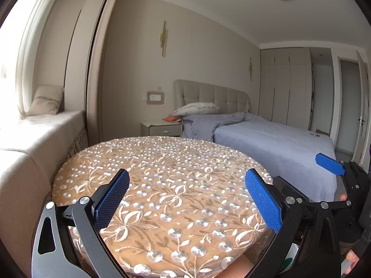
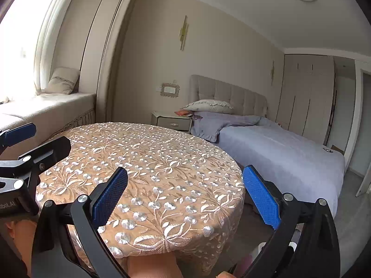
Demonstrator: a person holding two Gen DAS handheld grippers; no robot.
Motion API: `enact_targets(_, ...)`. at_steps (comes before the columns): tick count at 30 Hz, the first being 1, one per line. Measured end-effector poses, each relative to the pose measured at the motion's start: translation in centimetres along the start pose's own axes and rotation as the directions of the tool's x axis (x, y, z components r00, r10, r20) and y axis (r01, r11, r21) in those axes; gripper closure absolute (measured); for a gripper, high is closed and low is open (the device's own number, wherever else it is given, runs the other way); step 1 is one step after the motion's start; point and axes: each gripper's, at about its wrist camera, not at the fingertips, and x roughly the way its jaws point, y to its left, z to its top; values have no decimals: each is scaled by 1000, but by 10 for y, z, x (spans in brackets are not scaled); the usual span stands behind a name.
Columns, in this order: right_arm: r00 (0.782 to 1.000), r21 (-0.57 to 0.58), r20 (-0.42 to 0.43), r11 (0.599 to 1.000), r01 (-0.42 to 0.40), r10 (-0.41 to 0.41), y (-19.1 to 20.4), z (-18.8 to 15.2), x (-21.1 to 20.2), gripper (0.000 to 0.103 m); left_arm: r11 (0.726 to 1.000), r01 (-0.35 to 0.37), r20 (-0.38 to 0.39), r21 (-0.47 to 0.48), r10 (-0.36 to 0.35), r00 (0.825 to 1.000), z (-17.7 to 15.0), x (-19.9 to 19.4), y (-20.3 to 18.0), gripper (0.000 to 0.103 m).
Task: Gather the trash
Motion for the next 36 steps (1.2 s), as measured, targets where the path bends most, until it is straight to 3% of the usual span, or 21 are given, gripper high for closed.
enact_targets(19, 999, -15, 43, 999, 31, -30, -2, 7, -23, 4, 999, 29, 10, 23, -29, 1000, 6, -10, -16, 5)
enact_targets(36, 999, -33, 37, 999, 27, -26, 7, 8, -18, 4, 1000, 29, 7, 3, -29, 1000, 6, -10, -13, 5)
